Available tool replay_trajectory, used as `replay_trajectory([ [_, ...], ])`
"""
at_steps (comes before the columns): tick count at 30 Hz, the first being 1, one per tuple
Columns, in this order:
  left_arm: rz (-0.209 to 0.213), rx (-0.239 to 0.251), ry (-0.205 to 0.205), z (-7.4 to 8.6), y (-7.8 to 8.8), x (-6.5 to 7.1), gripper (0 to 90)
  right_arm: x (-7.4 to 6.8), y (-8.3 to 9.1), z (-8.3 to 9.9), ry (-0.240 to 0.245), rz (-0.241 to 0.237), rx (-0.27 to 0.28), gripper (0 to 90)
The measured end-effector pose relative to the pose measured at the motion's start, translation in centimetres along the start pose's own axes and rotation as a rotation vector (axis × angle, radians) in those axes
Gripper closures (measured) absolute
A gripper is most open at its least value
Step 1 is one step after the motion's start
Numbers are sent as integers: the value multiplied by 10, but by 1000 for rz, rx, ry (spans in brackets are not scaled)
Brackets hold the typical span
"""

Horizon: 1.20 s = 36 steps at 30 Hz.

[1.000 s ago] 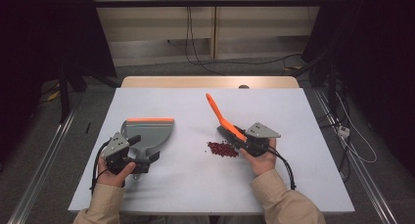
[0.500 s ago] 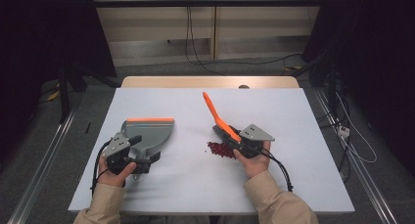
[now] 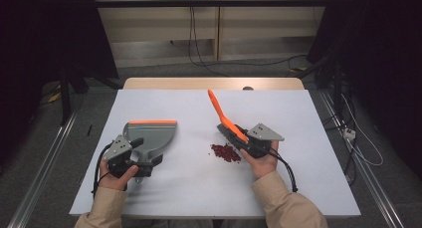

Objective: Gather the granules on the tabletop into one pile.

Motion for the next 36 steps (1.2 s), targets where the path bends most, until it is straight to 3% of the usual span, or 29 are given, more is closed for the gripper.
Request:
replay_trajectory([
  [9, 3, 3, 5, -1, -1, 2, 50, -8, 21, 0, -18, -16, 10, 712],
  [13, 5, 1, 5, -1, -2, 4, 50, -9, 24, 0, -36, -46, 15, 712],
  [18, 5, 1, 6, -1, -1, 3, 50, -22, 24, -1, -37, -146, 5, 712],
  [22, 3, 5, 12, -1, -1, 2, 50, -39, 24, 4, -43, -272, -13, 712],
  [24, 4, 3, 13, 0, -2, 2, 50, -45, 23, 10, -22, -323, -40, 712],
  [29, 3, -2, 14, 1, -1, 1, 50, -47, 19, 18, 1, -454, -55, 713],
  [34, 1, -9, 15, 2, -3, -1, 50, -43, 13, 20, 74, -526, -67, 713],
  [36, -2, -9, 15, 2, -3, -2, 50, -41, 9, 19, 79, -542, -72, 713],
])
Point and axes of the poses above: each handheld gripper's, and its own axes: y roughly backward along the jaws, z roughly out of its underside, x roughly to its right, the point moved 10 cm from there along -y, roughly forward along the jaws, and after that the axes turned 5 degrees about z, right-handed, at the moved point
